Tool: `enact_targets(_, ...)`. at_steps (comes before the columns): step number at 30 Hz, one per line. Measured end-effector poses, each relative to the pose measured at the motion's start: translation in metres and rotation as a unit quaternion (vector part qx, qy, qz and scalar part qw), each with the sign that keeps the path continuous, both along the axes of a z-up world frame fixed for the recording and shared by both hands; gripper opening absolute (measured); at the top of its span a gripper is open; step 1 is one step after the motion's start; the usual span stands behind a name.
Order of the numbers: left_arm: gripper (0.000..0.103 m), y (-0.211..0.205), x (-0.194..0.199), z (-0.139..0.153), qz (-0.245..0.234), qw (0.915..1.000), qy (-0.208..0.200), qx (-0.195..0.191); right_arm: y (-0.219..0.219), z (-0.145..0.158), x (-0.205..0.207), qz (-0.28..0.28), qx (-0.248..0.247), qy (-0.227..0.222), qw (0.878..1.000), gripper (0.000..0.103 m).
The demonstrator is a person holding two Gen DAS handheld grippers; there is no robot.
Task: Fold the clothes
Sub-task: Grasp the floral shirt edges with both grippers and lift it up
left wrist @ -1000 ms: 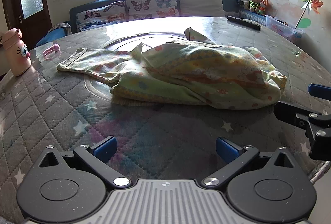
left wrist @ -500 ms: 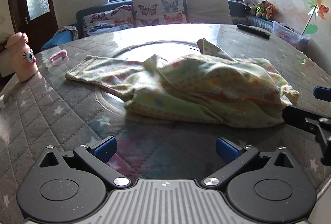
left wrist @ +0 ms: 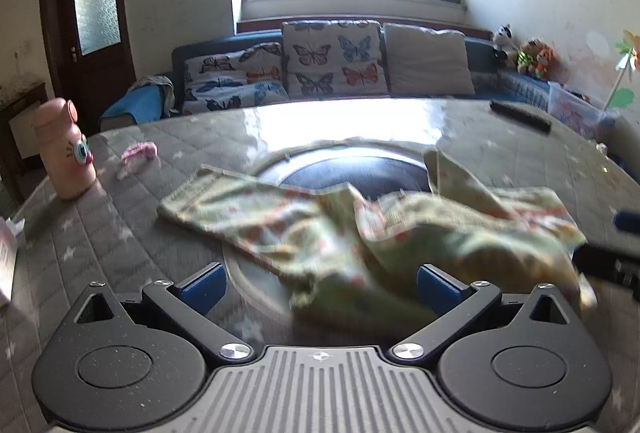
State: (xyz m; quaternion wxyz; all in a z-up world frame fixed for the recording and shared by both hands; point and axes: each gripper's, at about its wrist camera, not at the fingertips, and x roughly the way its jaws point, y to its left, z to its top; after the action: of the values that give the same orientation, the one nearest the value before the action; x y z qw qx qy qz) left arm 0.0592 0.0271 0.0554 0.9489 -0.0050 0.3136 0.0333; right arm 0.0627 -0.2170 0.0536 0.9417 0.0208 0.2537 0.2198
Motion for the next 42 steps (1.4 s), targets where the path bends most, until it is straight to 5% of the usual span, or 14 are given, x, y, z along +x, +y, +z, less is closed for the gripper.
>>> enact_targets(6,0.103,0.009,0.044,0.007,0.01,0.9995,0.006,-0.028,0.006,-0.007,0.03,0.028,0.023,0.029,0.999,0.103)
enact_targets(12,0.1,0.012,0.099,-0.007,-0.007,0.9967,0.059,-0.055,0.012,-0.015,0.052,0.046,0.027,0.052,0.997,0.103)
enact_targets(15,0.089,0.013,0.114,-0.019,-0.025,0.9934,0.09,-0.066,0.016,-0.019,0.06,0.062,0.029,0.063,0.996,0.095)
enact_targets(19,0.057,0.016,0.124,-0.031,-0.041,0.9879,0.122,-0.088,0.019,-0.024,0.067,0.088,0.036,0.083,0.992,0.082)
enact_targets(24,0.017,0.021,0.114,-0.029,-0.068,0.9816,0.122,-0.13,0.022,-0.026,0.064,0.114,0.05,0.092,0.988,0.061)
enact_targets(27,0.008,0.021,0.102,-0.022,-0.08,0.9812,0.109,-0.138,0.021,-0.023,0.058,0.122,0.054,0.092,0.987,0.045)
enact_targets(34,0.006,0.026,0.051,0.005,-0.089,0.9841,0.06,-0.141,0.019,-0.007,0.027,0.163,0.044,0.055,0.984,0.018)
enact_targets(42,0.005,0.038,-0.035,0.008,-0.087,0.9872,0.052,-0.123,0.027,-0.003,-0.027,0.254,-0.002,0.043,0.966,0.012)
